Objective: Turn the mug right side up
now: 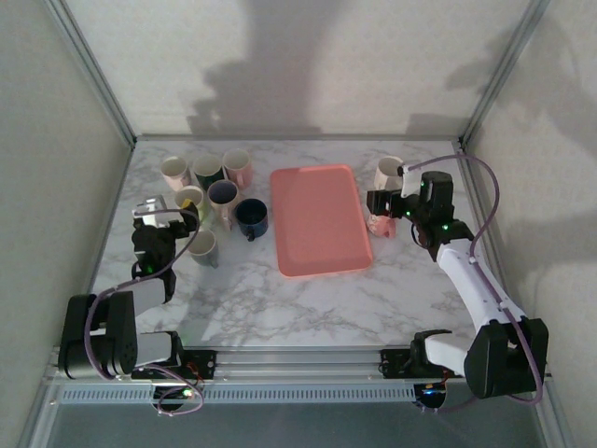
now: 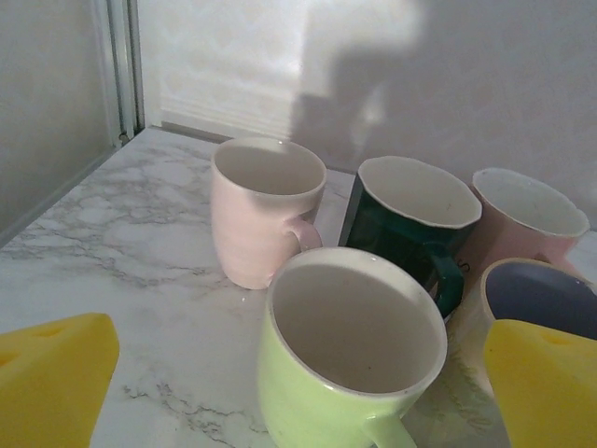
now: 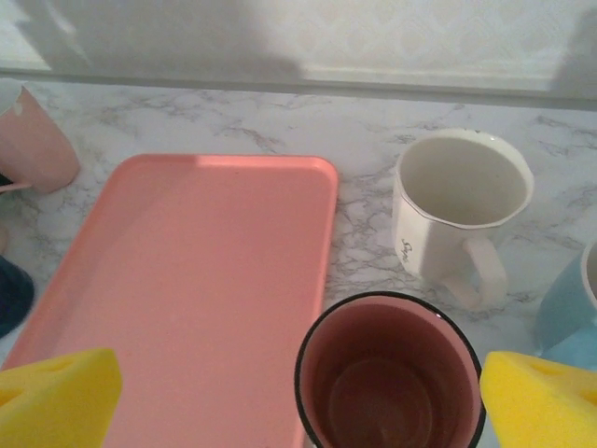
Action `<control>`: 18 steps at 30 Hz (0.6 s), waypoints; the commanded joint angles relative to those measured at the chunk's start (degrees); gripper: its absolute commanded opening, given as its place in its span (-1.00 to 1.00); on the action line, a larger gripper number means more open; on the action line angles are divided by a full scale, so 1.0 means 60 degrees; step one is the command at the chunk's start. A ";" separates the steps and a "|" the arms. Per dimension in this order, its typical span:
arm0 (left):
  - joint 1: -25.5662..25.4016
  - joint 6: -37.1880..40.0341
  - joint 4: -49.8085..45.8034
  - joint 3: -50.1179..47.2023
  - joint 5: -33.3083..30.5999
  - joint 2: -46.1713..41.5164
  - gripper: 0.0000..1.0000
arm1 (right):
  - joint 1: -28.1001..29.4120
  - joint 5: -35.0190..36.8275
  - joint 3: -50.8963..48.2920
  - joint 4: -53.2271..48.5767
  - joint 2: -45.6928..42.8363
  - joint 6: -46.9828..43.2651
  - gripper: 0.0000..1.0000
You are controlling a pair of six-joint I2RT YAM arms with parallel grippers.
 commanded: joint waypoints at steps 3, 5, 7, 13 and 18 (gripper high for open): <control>-0.0108 0.0121 0.0236 -0.0064 0.0150 -0.0060 0.99 | -0.0337 0.0368 -0.0581 0.1535 -0.0342 0.0284 0.98; -0.0216 0.0278 0.0111 -0.0140 0.0107 -0.0169 0.99 | -0.0453 0.0672 -0.0645 0.1816 -0.0381 0.0270 0.98; -0.0284 0.0410 0.0183 -0.0239 -0.0026 -0.0150 0.99 | -0.0509 0.1055 -0.0644 0.2013 -0.0376 0.0147 0.98; -0.0301 0.0334 0.1197 -0.0610 -0.0234 0.0181 0.99 | -0.0802 0.1647 -0.0707 0.2621 -0.0049 -0.0254 0.98; -0.0313 0.0287 0.1844 -0.0756 0.0002 0.0569 0.99 | -0.1218 0.1890 -0.1205 0.3112 0.0092 -0.0491 0.98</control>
